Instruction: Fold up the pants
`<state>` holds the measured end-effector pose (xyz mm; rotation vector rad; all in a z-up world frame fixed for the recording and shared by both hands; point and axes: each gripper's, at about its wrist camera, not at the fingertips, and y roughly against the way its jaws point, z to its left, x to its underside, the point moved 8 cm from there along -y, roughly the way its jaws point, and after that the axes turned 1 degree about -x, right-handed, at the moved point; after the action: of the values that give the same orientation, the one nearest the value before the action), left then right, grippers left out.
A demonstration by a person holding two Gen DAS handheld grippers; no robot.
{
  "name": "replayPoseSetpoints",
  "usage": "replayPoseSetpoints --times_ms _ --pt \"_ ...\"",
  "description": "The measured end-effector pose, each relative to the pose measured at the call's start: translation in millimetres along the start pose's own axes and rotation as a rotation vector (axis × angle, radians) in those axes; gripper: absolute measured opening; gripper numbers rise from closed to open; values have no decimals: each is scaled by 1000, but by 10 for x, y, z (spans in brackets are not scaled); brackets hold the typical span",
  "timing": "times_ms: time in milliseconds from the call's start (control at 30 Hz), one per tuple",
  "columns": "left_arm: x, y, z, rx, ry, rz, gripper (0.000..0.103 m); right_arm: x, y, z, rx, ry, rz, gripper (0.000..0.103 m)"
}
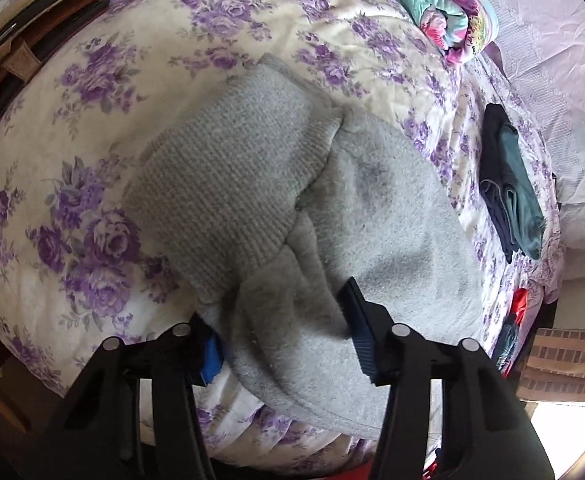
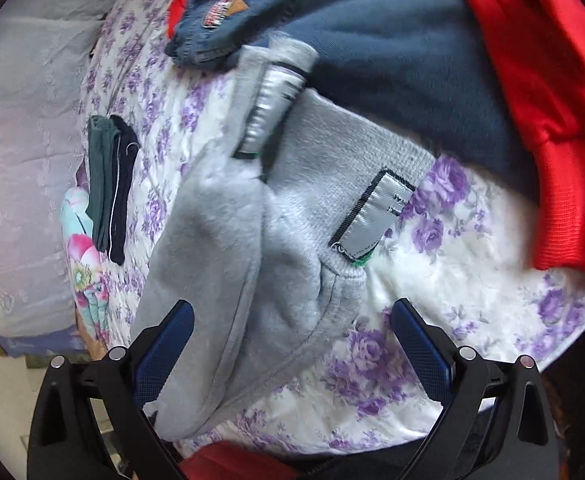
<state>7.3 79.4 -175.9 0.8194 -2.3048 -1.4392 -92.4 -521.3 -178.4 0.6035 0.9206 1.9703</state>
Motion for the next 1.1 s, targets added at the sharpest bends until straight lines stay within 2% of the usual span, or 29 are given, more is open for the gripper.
replayPoseSetpoints --times_ms 33,100,167,233,267,300,333,367,400,433,500,600,700,733,767,800,867,933,967,1000,1067,1100 --pt "7 -29 -14 -4 1 1 53 -33 -56 12 -29 -16 -6 99" --pt "-1 -81 -53 12 14 8 72 -82 -158 115 -75 -25 -16 100" --pt "-24 -179 -184 23 19 7 84 -128 -292 240 -66 15 -15 100" --pt "-38 -223 -258 -12 4 7 85 -144 -333 260 -46 53 -40 97" --pt "-38 -231 -270 -35 -10 1 77 -145 -306 273 -50 56 -67 88" --pt "-38 -201 -249 -69 -23 -13 68 -135 -275 288 -58 77 -79 56" --pt "-39 -172 -225 -58 -29 -20 52 -120 -253 280 -64 99 -75 31" --pt "-45 -123 -208 -14 -22 -24 38 -109 -232 275 -72 106 -72 29" --pt "-45 -81 -188 18 -8 -26 31 -96 -204 280 -77 109 -72 27" --pt "-42 -16 -161 51 14 -30 28 -76 -179 275 -77 118 -66 24" --pt "-26 120 -168 64 7 -51 24 -41 -115 317 -71 152 -47 23" --pt "-7 330 -196 58 -39 -90 23 37 2 303 -54 187 -5 23" --pt "18 484 -46 56 -1 -87 23 153 -24 180 -14 209 54 24" --pt "42 487 51 56 23 -69 23 176 -67 119 -1 215 71 31" --pt "69 453 157 43 40 -53 26 189 -99 46 26 216 77 41" --pt "99 390 271 9 54 -37 35 172 -120 -11 48 205 73 56" --pt "162 308 486 -51 79 -9 45 137 -78 -68 8 140 71 59" --pt "168 390 511 -47 85 -18 48 73 90 -85 6 118 44 63" --pt "153 465 500 -53 71 -37 53 53 176 -91 7 121 25 63" --pt "108 593 466 -72 32 -75 62 25 270 -86 2 123 5 63" --pt "50 771 426 -101 -8 -130 69 -20 481 -49 -20 117 -48 63" --pt "35 826 389 -92 -18 -140 69 -18 547 -7 -33 123 -65 64"
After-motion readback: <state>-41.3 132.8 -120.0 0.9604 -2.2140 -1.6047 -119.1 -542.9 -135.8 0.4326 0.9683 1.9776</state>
